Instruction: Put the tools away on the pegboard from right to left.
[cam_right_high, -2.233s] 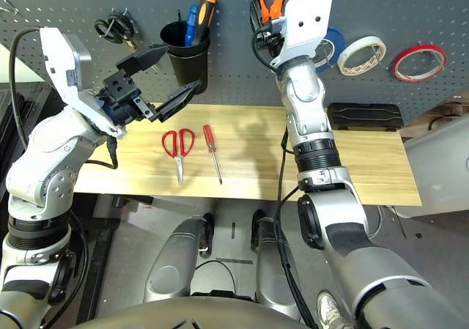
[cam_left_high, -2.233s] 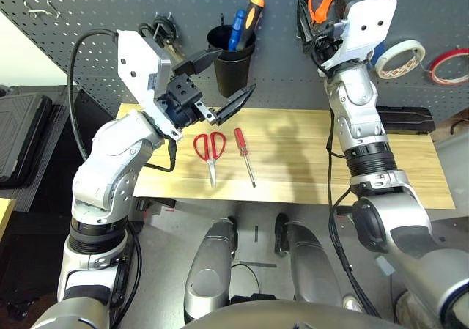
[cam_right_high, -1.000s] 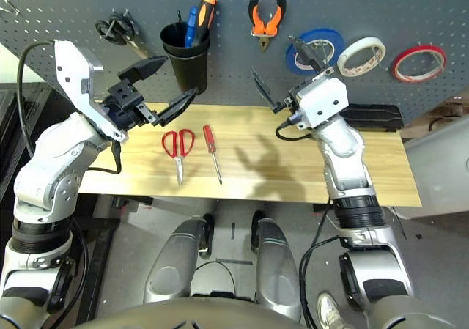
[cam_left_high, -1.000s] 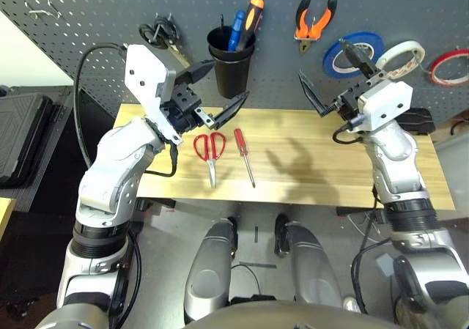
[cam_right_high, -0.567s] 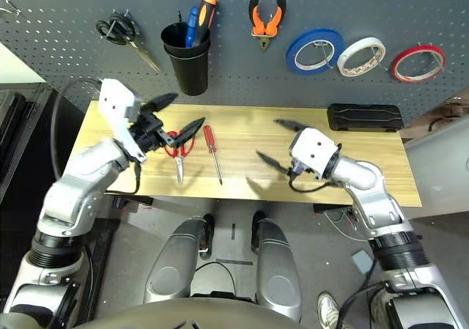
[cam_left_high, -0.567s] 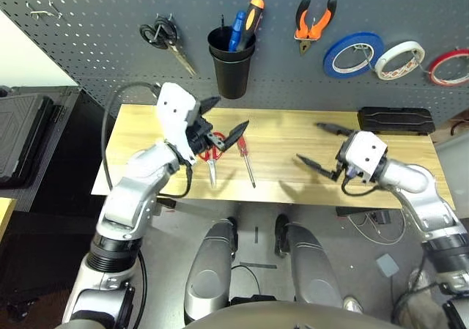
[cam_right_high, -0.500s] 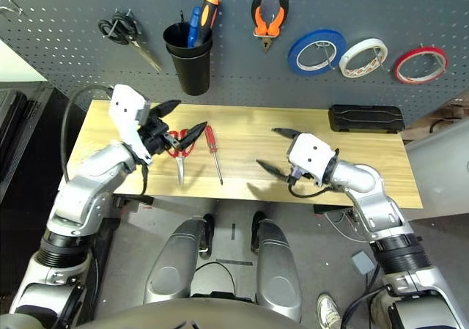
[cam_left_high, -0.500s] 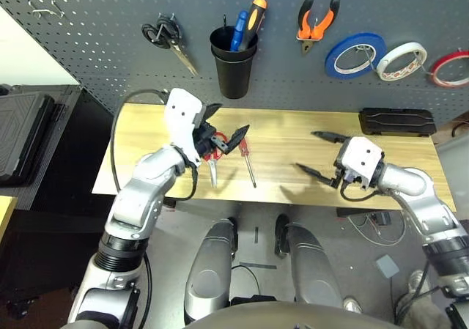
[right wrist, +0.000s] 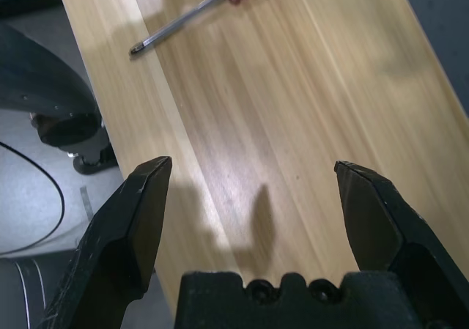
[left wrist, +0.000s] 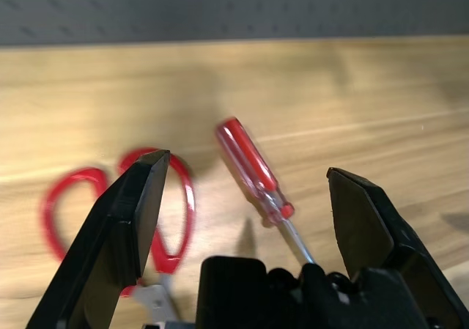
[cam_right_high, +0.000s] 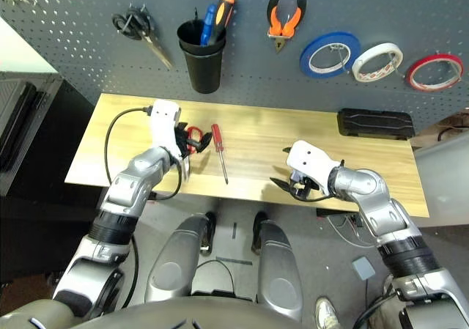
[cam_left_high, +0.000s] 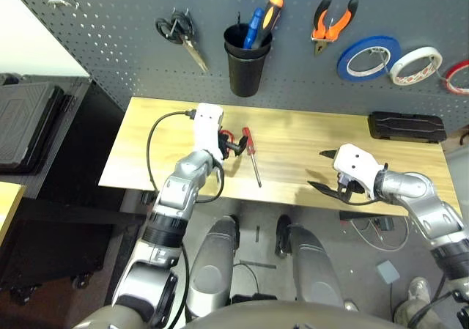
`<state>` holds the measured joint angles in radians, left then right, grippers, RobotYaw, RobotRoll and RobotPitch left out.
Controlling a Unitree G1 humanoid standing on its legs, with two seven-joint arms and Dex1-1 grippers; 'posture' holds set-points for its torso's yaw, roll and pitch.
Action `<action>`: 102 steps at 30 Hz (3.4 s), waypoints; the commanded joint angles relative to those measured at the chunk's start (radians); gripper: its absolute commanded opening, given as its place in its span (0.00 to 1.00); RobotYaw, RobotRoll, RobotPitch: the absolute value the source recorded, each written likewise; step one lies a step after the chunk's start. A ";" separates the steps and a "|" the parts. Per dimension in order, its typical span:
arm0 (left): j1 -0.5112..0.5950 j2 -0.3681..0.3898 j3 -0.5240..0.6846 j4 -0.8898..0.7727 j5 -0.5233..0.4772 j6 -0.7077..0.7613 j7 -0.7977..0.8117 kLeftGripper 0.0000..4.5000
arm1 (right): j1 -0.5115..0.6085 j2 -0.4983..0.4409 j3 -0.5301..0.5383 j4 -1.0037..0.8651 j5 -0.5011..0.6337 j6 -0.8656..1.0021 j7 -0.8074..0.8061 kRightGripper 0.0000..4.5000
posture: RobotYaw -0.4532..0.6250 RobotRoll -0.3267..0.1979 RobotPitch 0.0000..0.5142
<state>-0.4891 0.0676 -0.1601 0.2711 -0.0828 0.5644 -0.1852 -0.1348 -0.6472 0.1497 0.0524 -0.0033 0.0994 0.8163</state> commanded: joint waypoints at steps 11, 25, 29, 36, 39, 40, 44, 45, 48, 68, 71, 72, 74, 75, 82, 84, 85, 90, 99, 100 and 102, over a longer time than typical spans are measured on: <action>-0.229 -0.101 0.032 0.582 0.086 -0.202 0.103 1.00 | 0.049 0.016 0.012 -0.109 -0.021 0.107 -0.037 0.99 | 0.54 0.62 0.59; -0.352 -0.165 0.056 0.898 0.122 -0.357 0.096 1.00 | 0.061 0.007 -0.010 -0.172 -0.016 0.151 -0.052 0.99 | 0.50 0.62 0.56; -0.347 -0.167 0.056 0.936 0.136 -0.330 0.101 0.87 | 0.059 0.009 -0.012 -0.184 -0.015 0.158 -0.056 1.00 | 0.50 0.62 0.56; -0.318 -0.159 0.068 0.952 0.151 -0.314 0.127 0.27 | 0.053 0.003 -0.018 -0.182 -0.005 0.149 -0.051 1.00 | 0.51 0.62 0.56; -0.306 -0.161 0.094 0.918 0.132 -0.304 0.148 0.19 | 0.059 -0.004 -0.031 -0.166 0.020 0.107 -0.028 1.00 | 0.52 0.62 0.55; -0.295 -0.162 0.100 0.894 0.128 -0.300 0.151 0.19 | 0.061 -0.004 -0.037 -0.156 0.032 0.084 -0.018 1.00 | 0.52 0.62 0.55; -0.245 -0.165 0.112 0.788 0.123 -0.272 0.153 0.19 | 0.057 -0.006 -0.045 -0.122 0.060 0.022 0.013 1.00 | 0.54 0.62 0.55; -0.209 -0.166 0.113 0.707 0.119 -0.247 0.157 0.19 | 0.049 -0.005 -0.047 -0.099 0.069 -0.006 0.028 1.00 | 0.55 0.62 0.55; -0.090 -0.176 0.118 0.440 0.104 -0.141 0.172 0.19 | 0.017 -0.002 -0.047 -0.024 0.082 -0.077 0.065 1.00 | 0.57 0.62 0.55; 0.367 -0.188 0.108 -0.580 0.007 0.075 0.241 0.19 | -0.262 0.071 -0.056 0.496 0.091 -0.373 0.177 1.00 | 0.74 0.62 0.54; 0.397 -0.174 0.116 -0.649 -0.006 0.086 0.248 0.19 | -0.294 0.078 -0.064 0.559 0.095 -0.397 0.182 1.00 | 0.76 0.62 0.52; 0.402 -0.169 0.120 -0.663 -0.009 0.081 0.250 0.19 | -0.305 0.081 -0.066 0.581 0.095 -0.407 0.183 1.00 | 0.76 0.62 0.51; 0.409 -0.164 0.127 -0.689 -0.015 0.067 0.248 0.19 | -0.321 0.086 -0.069 0.613 0.098 -0.426 0.188 1.00 | 0.77 0.62 0.51; 0.412 -0.159 0.130 -0.710 -0.020 0.052 0.242 0.19 | -0.327 0.089 -0.074 0.622 0.107 -0.436 0.192 1.00 | 0.77 0.62 0.50; 0.380 -0.138 0.131 -0.842 -0.075 -0.011 0.197 0.19 | -0.335 0.109 -0.149 0.632 0.216 -0.463 0.249 1.00 | 0.79 0.62 0.46; 0.357 -0.135 0.127 -0.870 -0.087 -0.004 0.192 0.19 | -0.322 0.109 -0.179 0.619 0.267 -0.455 0.294 1.00 | 0.79 0.62 0.45; 0.342 -0.134 0.127 -0.881 -0.093 0.000 0.190 0.19 | -0.316 0.109 -0.195 0.611 0.293 -0.448 0.310 1.00 | 0.78 0.62 0.45; 0.216 -0.123 0.132 -0.916 -0.117 0.029 0.187 0.19 | -0.284 0.085 -0.282 0.536 0.417 -0.380 0.386 1.00 | 0.76 0.62 0.45; -0.009 -0.071 0.169 -0.874 -0.156 0.089 0.165 0.19 | -0.301 0.011 -0.397 0.408 0.546 -0.210 0.428 1.00 | 0.70 0.62 0.44; -0.029 -0.066 0.178 -0.865 -0.163 0.093 0.162 0.19 | -0.304 -0.001 -0.405 0.394 0.558 -0.187 0.428 1.00 | 0.69 0.62 0.44; -0.062 -0.050 0.192 -0.847 -0.174 0.095 0.153 0.19 | -0.307 -0.027 -0.419 0.366 0.578 -0.137 0.436 1.00 | 0.67 0.62 0.43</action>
<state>-0.5454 0.0129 0.0266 -0.5895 -0.2401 0.6474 -0.0186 -0.4472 -0.6525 -0.2472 0.4449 0.5529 -0.0744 1.2388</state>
